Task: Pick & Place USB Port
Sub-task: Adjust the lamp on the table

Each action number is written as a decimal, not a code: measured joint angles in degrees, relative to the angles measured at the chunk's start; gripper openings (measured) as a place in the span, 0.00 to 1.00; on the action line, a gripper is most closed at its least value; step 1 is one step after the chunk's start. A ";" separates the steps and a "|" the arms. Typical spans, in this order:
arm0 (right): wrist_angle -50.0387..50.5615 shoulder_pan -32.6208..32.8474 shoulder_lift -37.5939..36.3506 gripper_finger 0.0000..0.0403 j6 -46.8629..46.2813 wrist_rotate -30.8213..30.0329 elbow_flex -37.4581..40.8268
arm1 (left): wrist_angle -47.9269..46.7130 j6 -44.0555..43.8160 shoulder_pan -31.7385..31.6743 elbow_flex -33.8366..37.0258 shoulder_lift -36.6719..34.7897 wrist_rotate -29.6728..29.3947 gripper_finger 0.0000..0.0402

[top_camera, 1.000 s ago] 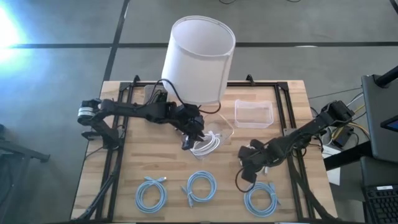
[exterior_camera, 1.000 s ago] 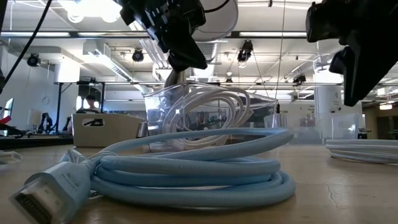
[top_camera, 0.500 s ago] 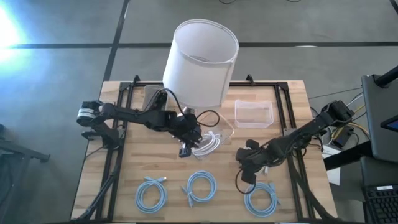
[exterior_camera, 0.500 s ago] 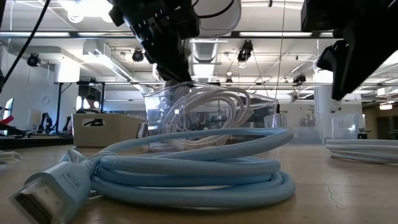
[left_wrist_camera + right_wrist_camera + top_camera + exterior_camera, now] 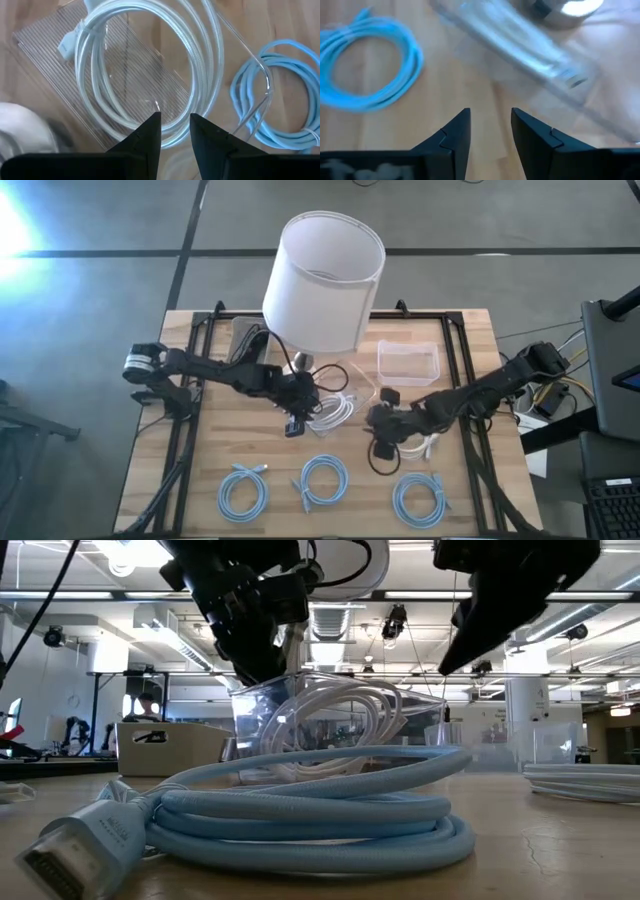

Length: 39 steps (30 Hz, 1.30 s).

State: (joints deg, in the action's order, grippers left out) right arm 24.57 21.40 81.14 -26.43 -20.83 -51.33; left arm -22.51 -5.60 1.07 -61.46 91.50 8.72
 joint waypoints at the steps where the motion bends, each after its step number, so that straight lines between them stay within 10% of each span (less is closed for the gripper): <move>1: -0.06 -0.35 0.00 0.33 0.65 -0.39 -0.06 | 0.02 -0.10 0.25 0.01 0.00 -0.10 0.26; 27: 14.45 -5.86 -10.23 0.18 -2.36 -48.65 -5.36 | 0.96 -1.14 3.02 1.89 0.07 -2.84 0.26; 39: -9.88 -18.72 -21.11 0.14 26.68 -46.87 -5.38 | 1.54 -1.36 3.11 1.77 0.07 -2.81 0.26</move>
State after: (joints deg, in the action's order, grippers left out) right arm 14.69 2.68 60.04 0.25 -67.70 -56.71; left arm -20.98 -6.96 4.19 -59.69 91.57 5.91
